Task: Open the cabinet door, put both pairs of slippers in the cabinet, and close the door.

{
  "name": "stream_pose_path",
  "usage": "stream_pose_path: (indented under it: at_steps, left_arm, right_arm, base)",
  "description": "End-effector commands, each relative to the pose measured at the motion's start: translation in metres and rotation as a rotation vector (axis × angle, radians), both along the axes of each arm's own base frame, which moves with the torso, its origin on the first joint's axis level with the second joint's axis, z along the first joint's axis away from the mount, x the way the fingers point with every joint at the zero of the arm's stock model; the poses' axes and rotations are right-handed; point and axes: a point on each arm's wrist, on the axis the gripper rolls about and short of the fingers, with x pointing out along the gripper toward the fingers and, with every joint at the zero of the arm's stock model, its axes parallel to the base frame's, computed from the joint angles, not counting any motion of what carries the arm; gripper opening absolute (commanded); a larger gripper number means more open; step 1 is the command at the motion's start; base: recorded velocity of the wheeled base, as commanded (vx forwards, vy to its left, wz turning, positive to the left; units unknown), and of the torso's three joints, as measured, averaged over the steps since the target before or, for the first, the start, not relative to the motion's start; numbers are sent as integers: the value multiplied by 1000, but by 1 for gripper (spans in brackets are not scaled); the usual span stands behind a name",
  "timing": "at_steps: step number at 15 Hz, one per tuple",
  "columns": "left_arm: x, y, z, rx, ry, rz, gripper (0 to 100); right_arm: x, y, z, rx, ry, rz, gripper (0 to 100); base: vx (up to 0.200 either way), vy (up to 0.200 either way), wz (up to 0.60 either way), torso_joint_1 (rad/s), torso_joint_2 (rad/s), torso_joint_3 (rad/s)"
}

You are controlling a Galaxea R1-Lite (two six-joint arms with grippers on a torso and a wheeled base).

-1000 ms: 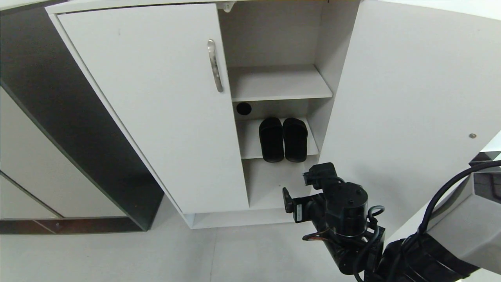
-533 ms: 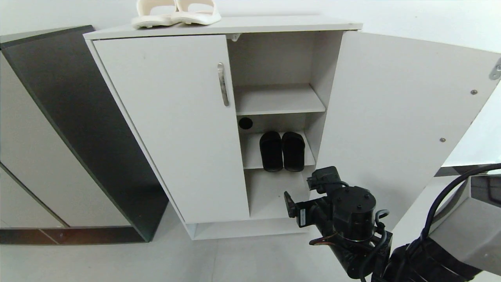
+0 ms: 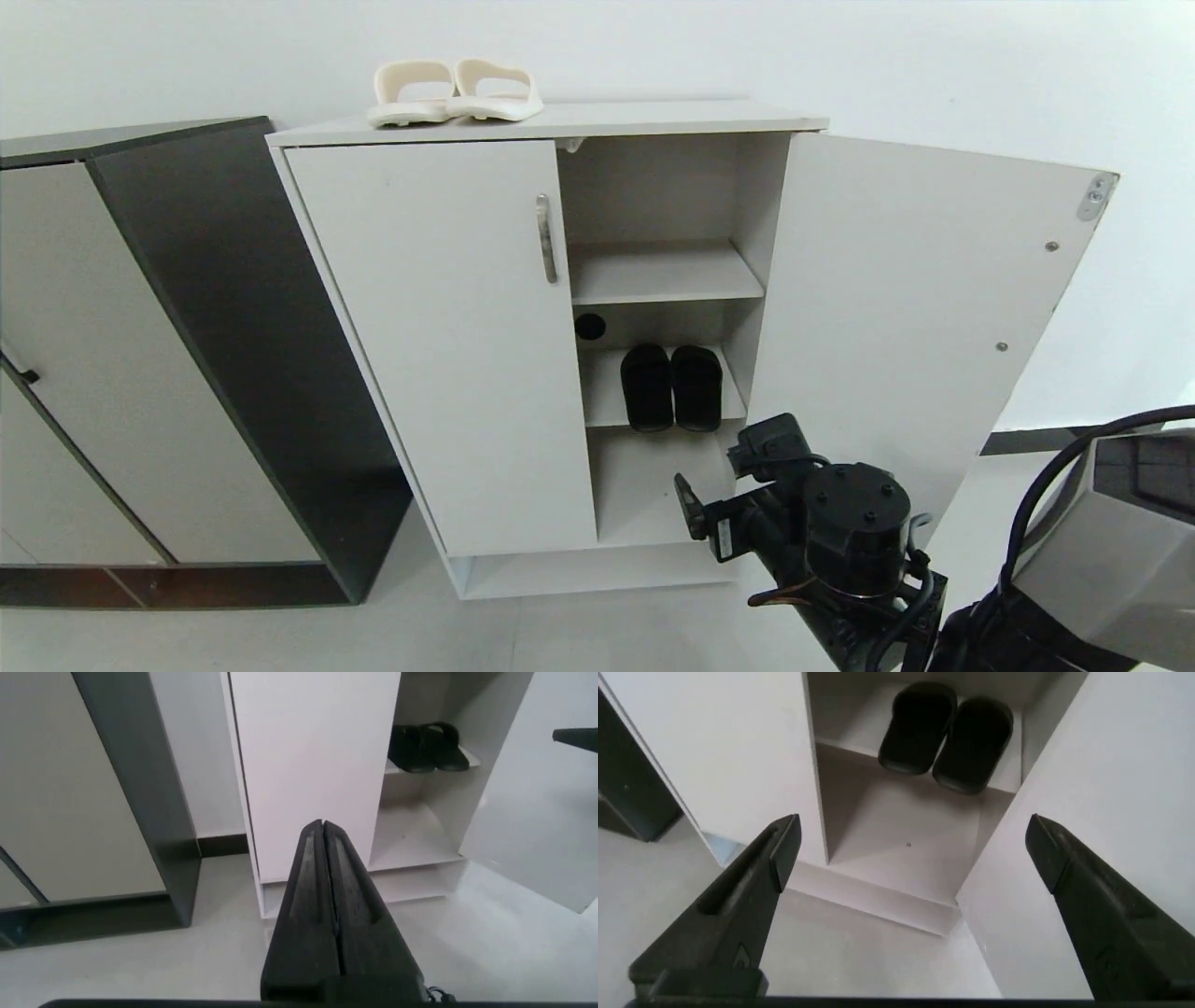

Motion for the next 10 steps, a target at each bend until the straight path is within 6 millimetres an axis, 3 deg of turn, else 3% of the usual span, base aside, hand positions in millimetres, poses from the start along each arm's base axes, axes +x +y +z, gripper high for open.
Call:
stream_pose_path:
  at_steps: [1, 5, 10]
  left_arm:
    - [0, 0, 0, 0, 1, 0, 0]
    - [0, 0, 0, 0, 1, 0, 0]
    - [0, 0, 0, 2, 1, -1, 0]
  right_arm:
    - [1, 1, -5, -11, 8, 0, 100]
    - [-1, -1, -7, -16, 19, 12, 100]
    - [1, -1, -13, -17, 19, 30, 100]
  base:
    - [0, 0, 600, 2, 2, 41]
    - [0, 0, 600, 2, 2, 17]
    - [0, 0, 0, 0, 0, 0]
